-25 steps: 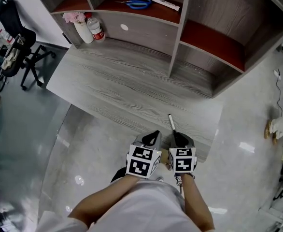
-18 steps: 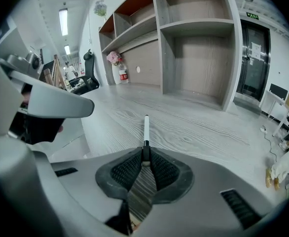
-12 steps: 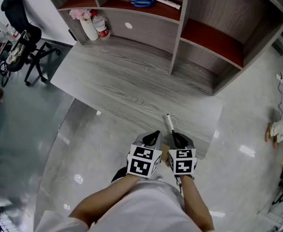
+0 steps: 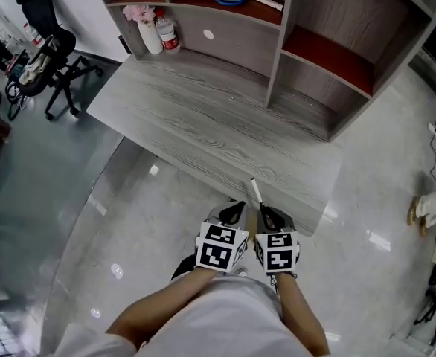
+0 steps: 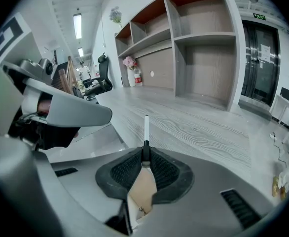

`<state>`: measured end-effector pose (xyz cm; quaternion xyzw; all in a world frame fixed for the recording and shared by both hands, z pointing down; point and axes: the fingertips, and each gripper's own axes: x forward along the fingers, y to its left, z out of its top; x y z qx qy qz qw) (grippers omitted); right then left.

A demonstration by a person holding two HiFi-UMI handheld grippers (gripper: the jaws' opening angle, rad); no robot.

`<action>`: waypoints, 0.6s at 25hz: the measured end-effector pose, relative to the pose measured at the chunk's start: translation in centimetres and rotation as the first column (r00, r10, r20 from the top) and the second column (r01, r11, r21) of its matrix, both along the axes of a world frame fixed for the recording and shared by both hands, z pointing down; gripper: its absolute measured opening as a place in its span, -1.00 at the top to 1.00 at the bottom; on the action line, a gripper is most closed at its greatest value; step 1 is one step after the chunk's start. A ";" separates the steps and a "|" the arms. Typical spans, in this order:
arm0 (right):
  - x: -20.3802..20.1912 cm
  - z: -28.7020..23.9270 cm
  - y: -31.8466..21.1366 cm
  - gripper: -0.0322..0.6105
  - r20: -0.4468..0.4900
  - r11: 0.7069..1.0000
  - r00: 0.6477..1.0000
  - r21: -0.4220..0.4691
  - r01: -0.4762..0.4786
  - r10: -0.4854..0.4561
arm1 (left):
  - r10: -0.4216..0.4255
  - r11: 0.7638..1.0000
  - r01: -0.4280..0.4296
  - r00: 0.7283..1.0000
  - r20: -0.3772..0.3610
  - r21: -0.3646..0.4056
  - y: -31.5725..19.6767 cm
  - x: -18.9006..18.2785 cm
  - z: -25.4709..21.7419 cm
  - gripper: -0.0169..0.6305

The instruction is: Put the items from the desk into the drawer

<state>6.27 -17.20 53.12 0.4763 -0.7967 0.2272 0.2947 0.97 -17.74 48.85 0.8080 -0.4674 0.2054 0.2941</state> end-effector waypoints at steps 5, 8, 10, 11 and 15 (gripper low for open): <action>-0.5 -0.3 1.9 0.76 0.004 0.999 0.999 0.008 0.035 -0.035 | -0.024 1.000 0.024 1.000 -0.001 0.014 1.7 -0.2 -0.4 0.94; -0.9 -0.4 2.8 0.76 0.007 0.998 0.999 0.017 0.053 -0.053 | -0.040 0.999 0.040 0.999 0.003 0.017 2.7 -0.6 -0.3 0.94; -1.2 -0.5 3.5 0.76 0.011 0.998 0.998 0.022 0.065 -0.065 | -0.051 0.999 0.051 0.999 0.006 0.016 3.5 -0.8 -0.2 0.94; -1.3 -0.5 3.9 0.76 0.011 0.997 0.997 0.023 0.072 -0.072 | -0.057 0.998 0.057 0.998 0.007 0.015 3.9 -1.0 -0.1 0.94; -2.0 -0.5 5.4 0.76 0.013 0.996 0.996 0.025 0.091 -0.091 | -0.085 0.996 0.085 0.996 0.008 0.013 5.4 -1.8 0.0 0.94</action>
